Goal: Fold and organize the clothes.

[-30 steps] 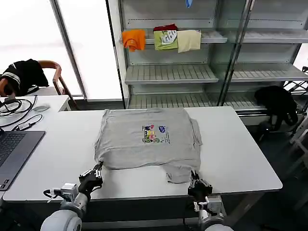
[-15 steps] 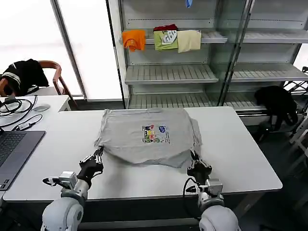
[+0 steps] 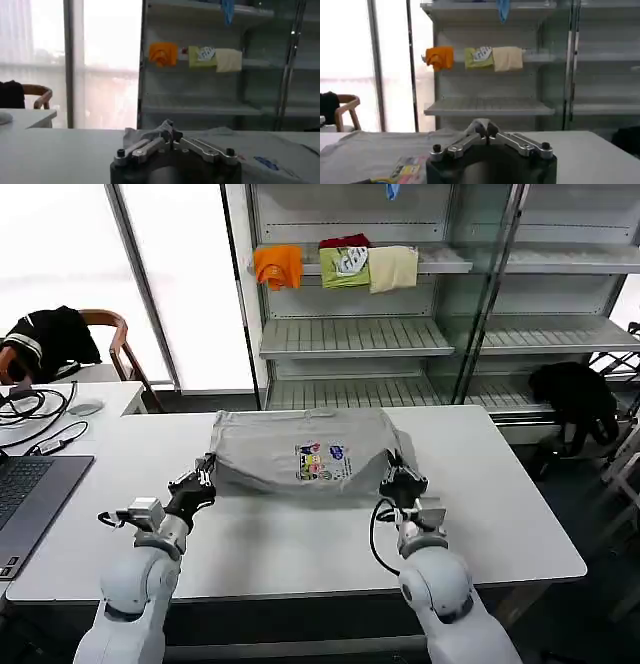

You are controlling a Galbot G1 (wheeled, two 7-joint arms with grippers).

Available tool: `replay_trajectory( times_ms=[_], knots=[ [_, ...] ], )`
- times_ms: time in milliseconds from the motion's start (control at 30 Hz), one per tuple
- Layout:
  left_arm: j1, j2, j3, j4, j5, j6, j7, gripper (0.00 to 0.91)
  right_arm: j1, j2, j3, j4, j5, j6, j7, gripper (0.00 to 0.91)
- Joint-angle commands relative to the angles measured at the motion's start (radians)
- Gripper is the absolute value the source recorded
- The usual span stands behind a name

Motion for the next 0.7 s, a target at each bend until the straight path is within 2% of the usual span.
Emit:
replay_trajectory(
  times_ms=[33, 467, 533, 567, 600, 633, 667, 700],
  knots=[
    [-0.186, 0.001, 0.014, 0.23, -0.001, -0.004, 0.004, 0.01, 0.16, 0.04, -0.004, -0.197, -0.003, 0.004, -0.016, 0.0],
    [-0.249, 0.004, 0.029, 0.369, 0.041, 0.0, 0.011, 0.02, 0.296, 0.089, -0.02, -0.418, -0.007, 0.015, -0.037, 0.0],
    [-0.254, 0.004, 0.03, 0.384, 0.049, 0.004, 0.012, 0.161, 0.306, 0.095, -0.023, -0.438, -0.007, 0.003, -0.043, 0.826],
    [-0.257, 0.004, 0.031, 0.393, 0.052, 0.006, 0.012, 0.222, 0.309, 0.101, -0.024, -0.445, -0.008, -0.006, -0.043, 0.907],
    [-0.261, 0.003, 0.031, 0.402, 0.058, 0.009, 0.012, 0.423, 0.312, 0.105, -0.024, -0.456, -0.008, -0.015, -0.044, 0.907],
    [-0.265, 0.002, 0.031, 0.407, 0.065, 0.017, 0.011, 0.766, 0.314, 0.108, -0.023, -0.463, -0.008, -0.019, -0.044, 0.907],
    [-0.268, 0.002, 0.032, 0.411, 0.067, 0.024, 0.012, 0.907, 0.319, 0.114, -0.022, -0.479, -0.007, -0.022, -0.045, 0.907],
    [-0.27, 0.002, 0.034, 0.414, 0.068, 0.028, 0.012, 0.907, 0.322, 0.119, -0.021, -0.491, -0.007, -0.024, -0.046, 0.907]
  ],
)
